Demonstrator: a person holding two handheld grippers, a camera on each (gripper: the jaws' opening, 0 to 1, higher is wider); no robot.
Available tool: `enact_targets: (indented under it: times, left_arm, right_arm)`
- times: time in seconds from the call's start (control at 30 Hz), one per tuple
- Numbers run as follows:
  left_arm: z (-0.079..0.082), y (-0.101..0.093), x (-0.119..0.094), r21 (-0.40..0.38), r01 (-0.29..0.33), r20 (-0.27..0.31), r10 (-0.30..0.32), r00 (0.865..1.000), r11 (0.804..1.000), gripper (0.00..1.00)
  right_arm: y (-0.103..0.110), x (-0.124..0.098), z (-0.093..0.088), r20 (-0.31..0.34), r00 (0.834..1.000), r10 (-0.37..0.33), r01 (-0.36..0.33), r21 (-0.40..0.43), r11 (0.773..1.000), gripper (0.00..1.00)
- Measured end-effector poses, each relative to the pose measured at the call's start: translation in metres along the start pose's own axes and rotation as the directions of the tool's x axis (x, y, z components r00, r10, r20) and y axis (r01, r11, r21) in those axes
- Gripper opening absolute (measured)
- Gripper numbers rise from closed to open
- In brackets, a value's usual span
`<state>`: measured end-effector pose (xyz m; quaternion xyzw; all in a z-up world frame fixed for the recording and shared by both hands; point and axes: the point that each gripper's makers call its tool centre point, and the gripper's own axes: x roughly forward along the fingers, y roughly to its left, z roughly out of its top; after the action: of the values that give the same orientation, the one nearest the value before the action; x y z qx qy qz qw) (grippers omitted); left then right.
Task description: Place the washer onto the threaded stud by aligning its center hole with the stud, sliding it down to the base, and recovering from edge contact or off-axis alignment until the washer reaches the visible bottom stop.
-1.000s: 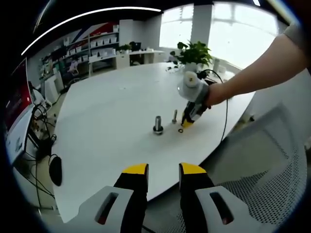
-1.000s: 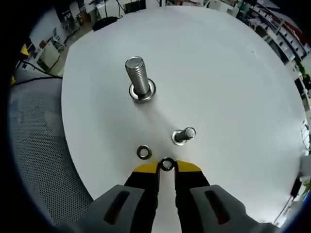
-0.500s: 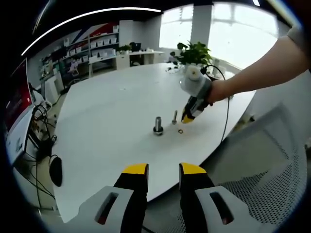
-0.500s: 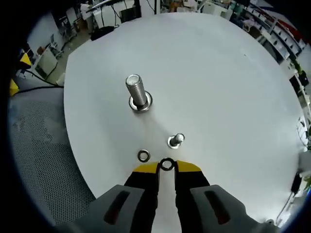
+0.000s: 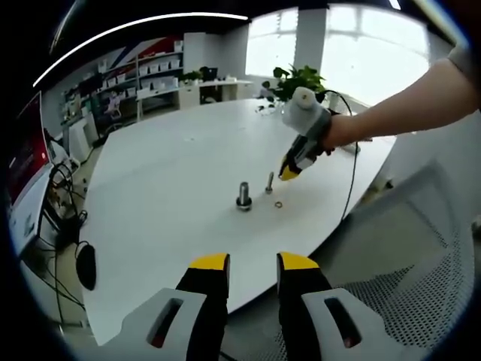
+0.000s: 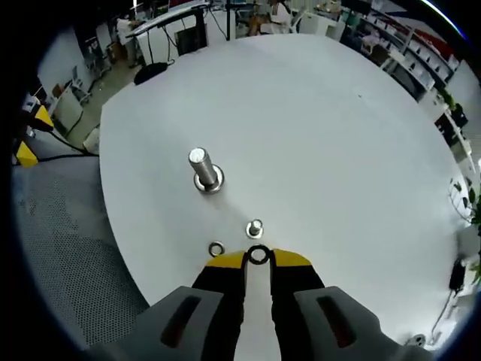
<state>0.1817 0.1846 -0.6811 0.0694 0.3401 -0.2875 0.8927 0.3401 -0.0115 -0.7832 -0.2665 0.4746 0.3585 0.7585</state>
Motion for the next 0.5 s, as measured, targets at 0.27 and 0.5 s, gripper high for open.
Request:
enact_targets:
  times: [0.27,0.5]
  left_arm:
    - [0.001,0.000,0.000,0.001,0.000,0.003,0.000,1.000,1.000,0.23]
    - [0.001,0.000,0.000,0.001,0.001,0.003,-0.001,1.000,1.000,0.23]
  right_arm:
    - [-0.002,-0.007,0.012,0.029,1.000,-0.010,0.011,-0.016,1.000,0.13]
    - [0.003,-0.004,0.024,0.042,0.999,-0.001,0.003,-0.048,0.999,0.13]
